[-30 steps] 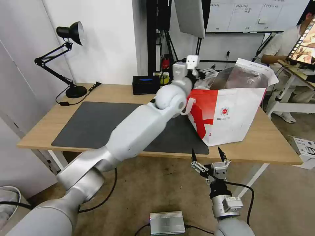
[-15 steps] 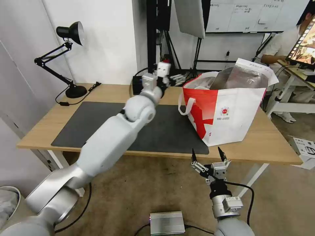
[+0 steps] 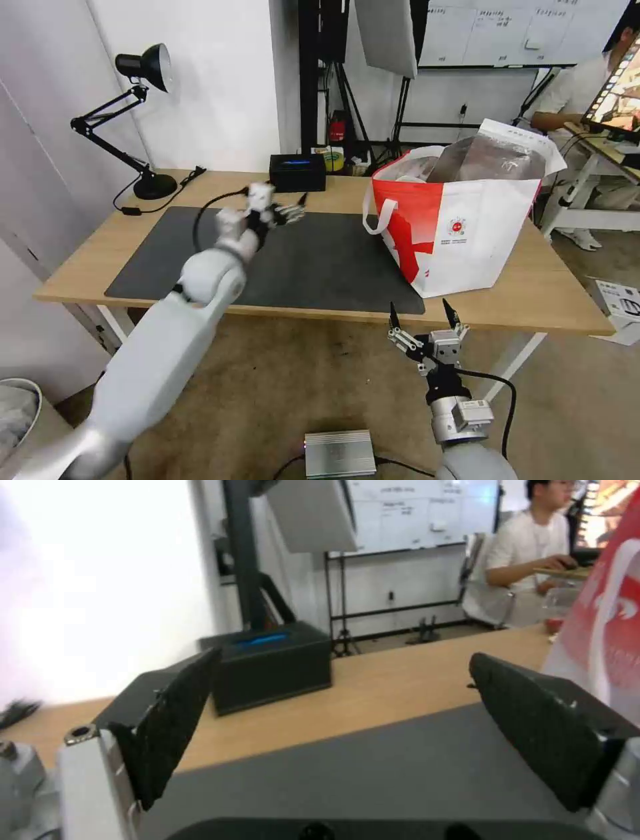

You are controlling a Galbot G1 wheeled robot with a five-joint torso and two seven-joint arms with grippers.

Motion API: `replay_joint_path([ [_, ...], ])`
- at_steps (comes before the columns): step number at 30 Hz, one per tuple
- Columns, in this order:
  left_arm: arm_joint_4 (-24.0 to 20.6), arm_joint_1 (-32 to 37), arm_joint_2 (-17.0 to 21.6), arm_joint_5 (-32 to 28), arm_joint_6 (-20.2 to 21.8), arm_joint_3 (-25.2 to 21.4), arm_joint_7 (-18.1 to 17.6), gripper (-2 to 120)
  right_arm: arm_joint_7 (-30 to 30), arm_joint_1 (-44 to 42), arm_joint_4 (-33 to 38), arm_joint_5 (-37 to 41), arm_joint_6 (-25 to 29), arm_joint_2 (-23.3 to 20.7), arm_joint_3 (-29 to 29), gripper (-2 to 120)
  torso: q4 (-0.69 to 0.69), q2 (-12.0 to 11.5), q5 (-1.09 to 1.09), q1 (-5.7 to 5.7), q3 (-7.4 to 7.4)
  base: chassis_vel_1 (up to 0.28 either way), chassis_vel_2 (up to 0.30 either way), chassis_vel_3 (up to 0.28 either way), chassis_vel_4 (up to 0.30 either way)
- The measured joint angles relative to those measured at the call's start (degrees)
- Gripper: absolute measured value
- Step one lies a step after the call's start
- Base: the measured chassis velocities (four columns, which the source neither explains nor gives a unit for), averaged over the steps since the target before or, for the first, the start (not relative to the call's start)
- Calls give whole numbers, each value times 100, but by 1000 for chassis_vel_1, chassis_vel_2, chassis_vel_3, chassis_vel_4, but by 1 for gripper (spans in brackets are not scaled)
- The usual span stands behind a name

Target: Pick up the trash from the table and place it into the takeout bag.

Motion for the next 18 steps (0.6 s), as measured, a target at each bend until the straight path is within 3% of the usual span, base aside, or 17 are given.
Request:
replay_joint_path([
  [8,-577,1260,-41,290,-325,-1020,228,100,0,0,0,0,0,0,0,100,0,0,0,-1,0,0,0,0,0],
  [12,-717,1529,-99,368,-417,-1205,287,100,0,0,0,0,0,0,0,100,0,0,0,-1,0,0,0,0,0],
  [18,-1198,2487,-350,676,-639,-1827,511,100,0,0,0,0,0,0,0,100,1,0,0,-1,0,0,0,0,0],
])
